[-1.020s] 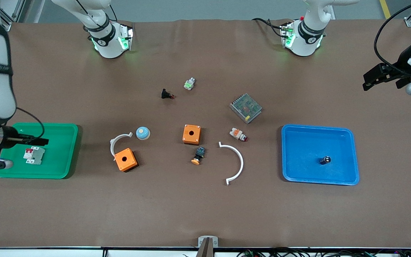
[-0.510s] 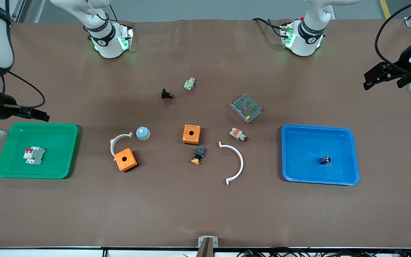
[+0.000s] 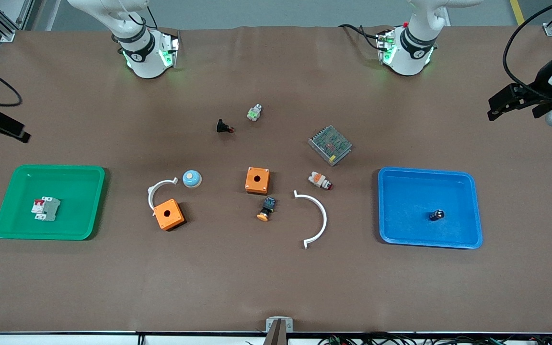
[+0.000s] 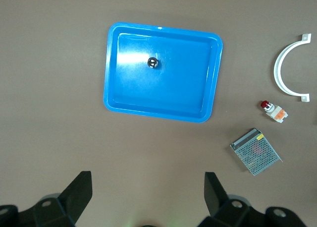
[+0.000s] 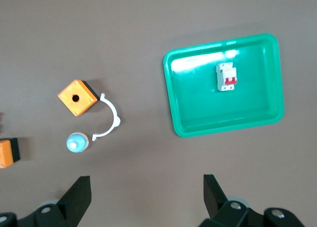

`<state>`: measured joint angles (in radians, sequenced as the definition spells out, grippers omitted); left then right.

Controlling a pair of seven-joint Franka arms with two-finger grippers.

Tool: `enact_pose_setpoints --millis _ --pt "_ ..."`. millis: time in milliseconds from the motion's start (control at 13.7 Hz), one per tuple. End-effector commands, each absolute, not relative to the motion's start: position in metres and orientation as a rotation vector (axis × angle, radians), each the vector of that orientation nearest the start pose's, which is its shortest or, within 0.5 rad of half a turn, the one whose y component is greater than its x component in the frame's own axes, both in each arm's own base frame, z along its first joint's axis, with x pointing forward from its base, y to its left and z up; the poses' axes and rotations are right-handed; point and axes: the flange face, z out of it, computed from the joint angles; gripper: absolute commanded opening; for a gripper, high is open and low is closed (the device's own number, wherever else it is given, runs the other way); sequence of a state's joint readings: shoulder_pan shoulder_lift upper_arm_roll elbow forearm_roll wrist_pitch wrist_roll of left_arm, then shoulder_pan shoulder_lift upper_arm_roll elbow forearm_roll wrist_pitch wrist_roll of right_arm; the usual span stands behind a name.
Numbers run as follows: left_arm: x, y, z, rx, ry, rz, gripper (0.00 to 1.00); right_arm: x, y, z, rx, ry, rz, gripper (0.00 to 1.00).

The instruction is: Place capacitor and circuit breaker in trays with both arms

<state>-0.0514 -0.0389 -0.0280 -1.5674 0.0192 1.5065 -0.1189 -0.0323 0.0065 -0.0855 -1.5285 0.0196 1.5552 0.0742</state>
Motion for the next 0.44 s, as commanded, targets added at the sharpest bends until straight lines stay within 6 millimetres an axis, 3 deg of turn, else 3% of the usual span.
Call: enact_pose_setpoints --millis 0,364 --pt "0.535 -0.042 0.647 -3.113 -0.043 0.039 1.0 0.555 -0.067 0.651 -3.11 0.307 -0.039 1.0" --pt "0.534 -0.044 0.647 -3.121 -0.05 0.04 1.0 0.555 -0.067 0.661 -3.097 0.306 -0.073 1.0"
